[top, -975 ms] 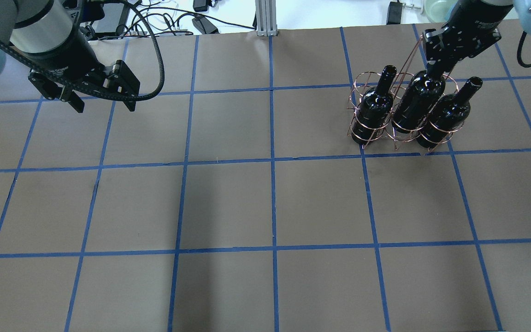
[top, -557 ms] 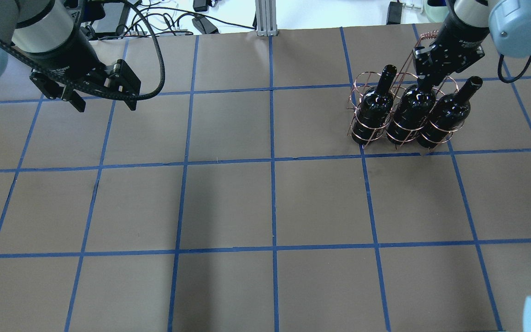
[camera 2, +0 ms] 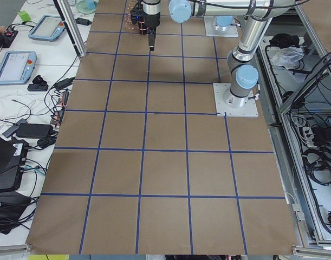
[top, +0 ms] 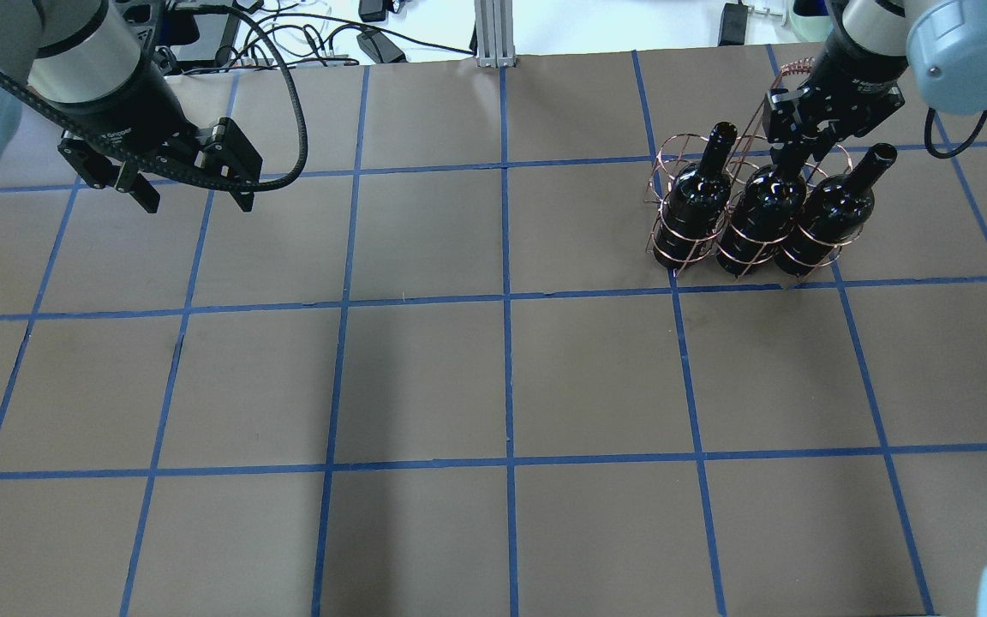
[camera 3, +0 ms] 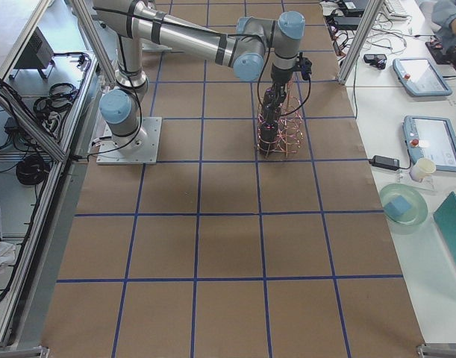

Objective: Place wine into wine basket
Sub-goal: 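Open the right gripper to release the bottle in the rack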

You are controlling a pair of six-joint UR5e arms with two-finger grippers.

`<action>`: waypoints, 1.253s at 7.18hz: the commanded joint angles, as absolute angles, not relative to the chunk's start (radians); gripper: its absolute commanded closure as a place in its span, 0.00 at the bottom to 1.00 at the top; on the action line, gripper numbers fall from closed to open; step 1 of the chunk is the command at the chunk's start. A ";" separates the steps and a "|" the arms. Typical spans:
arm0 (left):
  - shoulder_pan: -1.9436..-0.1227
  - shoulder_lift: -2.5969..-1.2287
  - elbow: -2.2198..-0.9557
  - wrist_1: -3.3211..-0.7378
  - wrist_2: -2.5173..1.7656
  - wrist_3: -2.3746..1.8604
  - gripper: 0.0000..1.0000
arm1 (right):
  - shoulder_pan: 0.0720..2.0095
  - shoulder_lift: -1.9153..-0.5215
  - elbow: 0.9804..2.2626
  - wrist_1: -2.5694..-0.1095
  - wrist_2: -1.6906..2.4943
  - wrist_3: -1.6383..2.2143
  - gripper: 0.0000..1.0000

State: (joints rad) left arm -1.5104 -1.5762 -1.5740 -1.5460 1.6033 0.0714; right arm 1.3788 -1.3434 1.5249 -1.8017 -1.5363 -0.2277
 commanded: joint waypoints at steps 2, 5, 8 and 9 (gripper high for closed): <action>-1.519 -1.572 -1.575 -1.551 1.595 0.060 0.00 | 1.390 -1.521 1.500 -1.660 -1.536 -0.209 0.00; -1.512 -1.559 -1.557 -1.561 1.601 0.071 0.00 | 1.490 -1.617 1.479 -1.559 -1.537 -0.139 0.00; -1.512 -1.560 -1.557 -1.581 1.591 0.061 0.00 | 1.635 -1.620 1.488 -1.542 -1.552 0.021 0.00; -1.511 -1.560 -1.559 -1.583 1.595 0.061 0.00 | 1.634 -1.615 1.493 -1.549 -1.542 0.023 0.00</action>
